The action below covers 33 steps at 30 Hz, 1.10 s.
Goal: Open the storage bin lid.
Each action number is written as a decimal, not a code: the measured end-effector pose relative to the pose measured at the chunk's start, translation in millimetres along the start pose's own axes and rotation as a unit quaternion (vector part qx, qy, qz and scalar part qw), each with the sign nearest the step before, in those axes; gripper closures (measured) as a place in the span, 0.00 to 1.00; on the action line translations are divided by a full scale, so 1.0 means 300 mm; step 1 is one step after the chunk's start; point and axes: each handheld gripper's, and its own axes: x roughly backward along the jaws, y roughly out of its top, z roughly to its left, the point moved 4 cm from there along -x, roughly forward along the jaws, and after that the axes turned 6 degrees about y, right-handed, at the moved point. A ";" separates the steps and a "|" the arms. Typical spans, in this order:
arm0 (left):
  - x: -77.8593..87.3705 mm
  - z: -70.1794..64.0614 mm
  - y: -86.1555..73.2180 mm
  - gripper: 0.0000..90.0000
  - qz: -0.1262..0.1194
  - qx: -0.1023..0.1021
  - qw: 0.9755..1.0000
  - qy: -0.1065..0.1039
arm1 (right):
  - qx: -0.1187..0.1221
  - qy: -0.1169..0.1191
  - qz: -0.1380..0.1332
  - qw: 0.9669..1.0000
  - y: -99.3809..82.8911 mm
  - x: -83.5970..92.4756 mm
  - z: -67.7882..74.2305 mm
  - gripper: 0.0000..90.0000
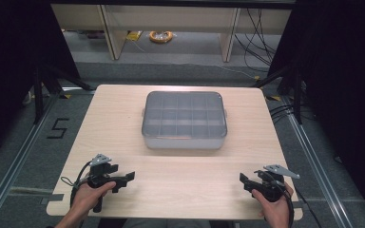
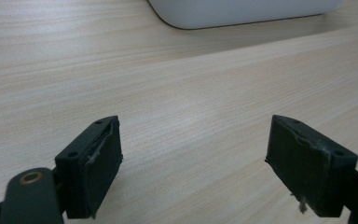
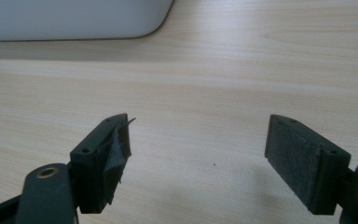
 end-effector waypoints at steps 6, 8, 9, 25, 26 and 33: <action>0.000 0.000 0.001 0.19 -0.003 0.012 1.000 -0.007 | -0.014 -0.006 0.011 1.000 -0.001 0.007 0.004 0.26; 0.000 0.002 0.002 0.19 -0.004 0.016 1.000 -0.007 | -0.015 -0.004 0.009 1.000 -0.001 0.007 0.004 0.26; 0.003 0.007 0.001 0.19 0.001 0.011 1.000 -0.007 | -0.016 -0.003 0.008 1.000 0.000 0.007 0.003 0.26; -0.006 0.044 0.052 0.18 -0.006 0.058 0.998 -0.024 | -0.061 0.074 -0.033 0.995 0.061 -0.017 0.009 0.31; -0.006 0.050 0.059 0.18 -0.008 0.061 0.998 -0.024 | -0.038 0.081 -0.038 0.995 0.073 -0.022 -0.002 0.31; -0.014 0.075 0.110 0.27 -0.024 0.072 0.997 -0.028 | -0.049 0.104 -0.049 0.992 0.165 -0.042 0.008 0.34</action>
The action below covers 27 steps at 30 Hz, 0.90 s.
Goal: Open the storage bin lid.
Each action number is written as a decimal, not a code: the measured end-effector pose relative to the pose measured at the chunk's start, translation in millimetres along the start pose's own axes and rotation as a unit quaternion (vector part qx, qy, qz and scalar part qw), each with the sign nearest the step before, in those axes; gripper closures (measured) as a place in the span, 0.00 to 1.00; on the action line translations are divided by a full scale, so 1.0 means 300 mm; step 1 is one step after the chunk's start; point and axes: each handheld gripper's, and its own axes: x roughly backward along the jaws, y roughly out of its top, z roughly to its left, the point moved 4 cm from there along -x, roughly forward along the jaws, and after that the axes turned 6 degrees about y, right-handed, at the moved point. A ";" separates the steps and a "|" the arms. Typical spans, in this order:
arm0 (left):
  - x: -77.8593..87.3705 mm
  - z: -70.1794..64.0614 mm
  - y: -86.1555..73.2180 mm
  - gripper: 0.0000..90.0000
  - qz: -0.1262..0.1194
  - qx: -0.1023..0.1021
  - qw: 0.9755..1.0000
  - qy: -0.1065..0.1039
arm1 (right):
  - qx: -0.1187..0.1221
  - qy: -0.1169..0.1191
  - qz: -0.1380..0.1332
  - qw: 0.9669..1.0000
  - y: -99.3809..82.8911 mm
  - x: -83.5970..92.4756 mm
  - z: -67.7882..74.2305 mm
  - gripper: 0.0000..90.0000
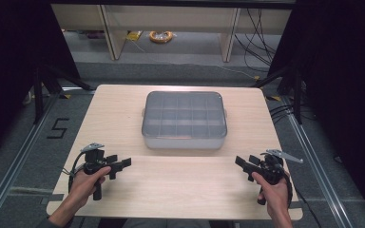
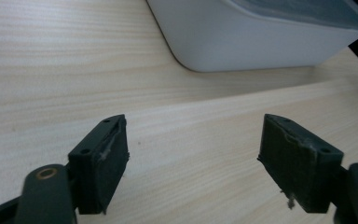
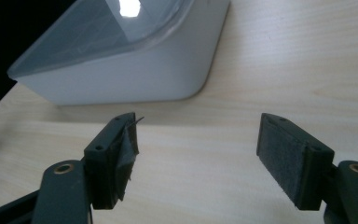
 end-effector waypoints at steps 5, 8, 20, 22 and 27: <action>-0.018 0.017 0.050 0.32 -0.013 -0.017 1.000 0.019 | -0.011 0.017 -0.012 1.000 0.062 -0.022 0.000 0.36; -0.023 0.020 0.070 0.35 -0.020 -0.016 0.999 0.021 | -0.011 0.013 -0.017 1.000 0.089 -0.036 -0.002 0.36; -0.107 0.031 0.250 0.60 -0.028 -0.010 0.999 0.012 | -0.079 0.036 -0.008 0.996 0.227 -0.127 -0.078 0.39; -0.135 0.036 0.299 0.61 -0.028 0.003 1.000 0.012 | -0.080 0.027 -0.008 0.996 0.263 -0.157 -0.105 0.41; -0.174 0.033 0.344 0.61 -0.029 0.006 0.999 0.014 | -0.096 0.032 0.000 0.995 0.292 -0.215 -0.116 0.42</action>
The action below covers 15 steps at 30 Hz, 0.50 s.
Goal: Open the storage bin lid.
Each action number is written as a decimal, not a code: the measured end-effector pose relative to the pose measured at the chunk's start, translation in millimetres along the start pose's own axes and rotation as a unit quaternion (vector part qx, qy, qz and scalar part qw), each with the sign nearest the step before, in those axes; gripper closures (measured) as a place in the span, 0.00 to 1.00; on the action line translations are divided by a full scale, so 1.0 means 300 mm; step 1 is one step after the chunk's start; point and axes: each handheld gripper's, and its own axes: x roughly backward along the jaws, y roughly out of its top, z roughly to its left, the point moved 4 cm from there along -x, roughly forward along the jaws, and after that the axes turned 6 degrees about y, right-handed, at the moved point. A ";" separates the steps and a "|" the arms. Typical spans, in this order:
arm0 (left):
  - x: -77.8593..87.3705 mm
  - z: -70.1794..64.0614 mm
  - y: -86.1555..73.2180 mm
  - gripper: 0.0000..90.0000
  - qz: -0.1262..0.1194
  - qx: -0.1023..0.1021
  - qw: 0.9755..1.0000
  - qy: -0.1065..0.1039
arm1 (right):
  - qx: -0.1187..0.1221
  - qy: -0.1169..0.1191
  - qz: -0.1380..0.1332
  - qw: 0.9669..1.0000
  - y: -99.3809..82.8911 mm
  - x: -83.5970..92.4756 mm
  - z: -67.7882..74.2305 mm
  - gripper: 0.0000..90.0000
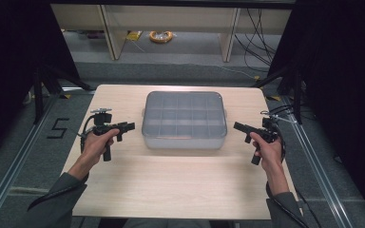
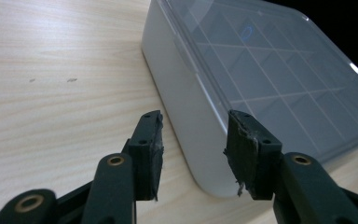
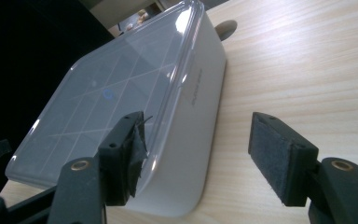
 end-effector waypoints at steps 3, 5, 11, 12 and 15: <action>-0.028 -0.005 0.025 0.63 0.002 0.008 1.000 0.001 | -0.001 0.003 0.001 1.000 0.012 -0.023 -0.004 0.43; -0.045 -0.009 0.039 0.63 0.004 0.009 1.000 0.000 | -0.013 0.009 0.002 1.000 0.019 -0.036 -0.004 0.44; -0.113 0.000 0.080 0.66 0.015 0.022 1.000 0.011 | 0.005 0.003 0.001 1.000 0.052 -0.072 -0.011 0.51; -0.121 0.002 0.085 0.66 0.016 0.026 0.999 0.011 | 0.000 0.002 0.006 1.000 0.057 -0.076 -0.010 0.52; -0.139 0.001 0.095 0.68 0.021 0.030 0.999 0.006 | 0.008 0.004 0.003 1.000 0.072 -0.091 -0.014 0.53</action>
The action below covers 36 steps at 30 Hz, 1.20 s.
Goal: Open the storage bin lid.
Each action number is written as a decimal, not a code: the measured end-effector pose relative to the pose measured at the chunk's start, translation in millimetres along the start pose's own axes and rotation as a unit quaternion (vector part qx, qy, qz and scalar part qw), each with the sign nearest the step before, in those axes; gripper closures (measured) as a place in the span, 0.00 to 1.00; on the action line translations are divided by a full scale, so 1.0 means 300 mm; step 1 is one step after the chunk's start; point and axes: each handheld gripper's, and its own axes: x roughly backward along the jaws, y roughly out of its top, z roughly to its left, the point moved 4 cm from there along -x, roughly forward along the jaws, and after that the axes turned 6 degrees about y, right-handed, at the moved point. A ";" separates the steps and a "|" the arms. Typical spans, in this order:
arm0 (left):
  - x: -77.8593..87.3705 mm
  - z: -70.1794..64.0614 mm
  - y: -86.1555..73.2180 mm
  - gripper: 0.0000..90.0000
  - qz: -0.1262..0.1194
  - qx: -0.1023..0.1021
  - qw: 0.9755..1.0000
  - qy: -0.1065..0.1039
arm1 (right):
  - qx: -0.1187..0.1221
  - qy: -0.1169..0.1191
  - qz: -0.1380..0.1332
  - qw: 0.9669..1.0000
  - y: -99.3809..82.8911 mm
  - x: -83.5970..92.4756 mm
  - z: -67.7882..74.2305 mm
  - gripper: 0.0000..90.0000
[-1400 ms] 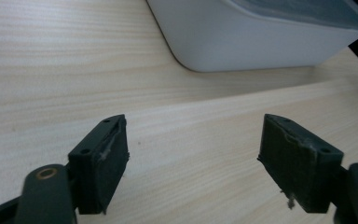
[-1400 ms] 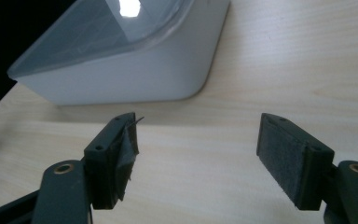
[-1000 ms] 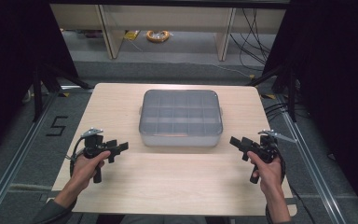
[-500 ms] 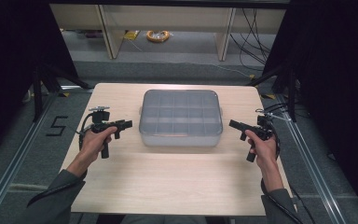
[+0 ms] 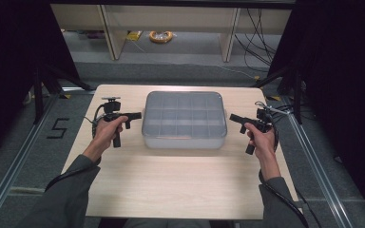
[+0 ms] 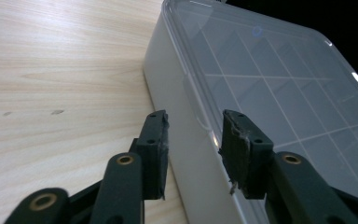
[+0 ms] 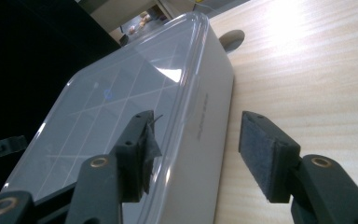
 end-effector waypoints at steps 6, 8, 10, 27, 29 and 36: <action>-0.031 -0.027 0.020 0.67 0.004 -0.004 1.000 -0.001 | -0.014 0.006 0.004 1.000 0.006 -0.014 0.026 0.54; -0.047 -0.027 0.025 0.65 0.009 0.000 1.000 0.003 | -0.029 0.003 0.009 1.000 0.008 -0.025 0.030 0.54; -0.062 -0.021 0.028 0.64 0.010 0.010 1.000 0.004 | -0.026 0.002 0.007 1.000 0.013 -0.034 0.025 0.54; -0.106 -0.029 0.028 0.63 0.018 0.033 0.999 -0.024 | -0.040 -0.002 0.028 0.999 0.006 -0.118 0.023 0.59; -0.107 -0.030 0.026 0.63 0.020 0.037 0.999 -0.029 | -0.036 0.004 0.029 0.999 0.004 -0.126 0.020 0.61; -0.103 -0.031 0.024 0.64 0.019 0.045 0.998 -0.026 | -0.018 0.005 0.028 0.999 -0.001 -0.147 0.026 0.66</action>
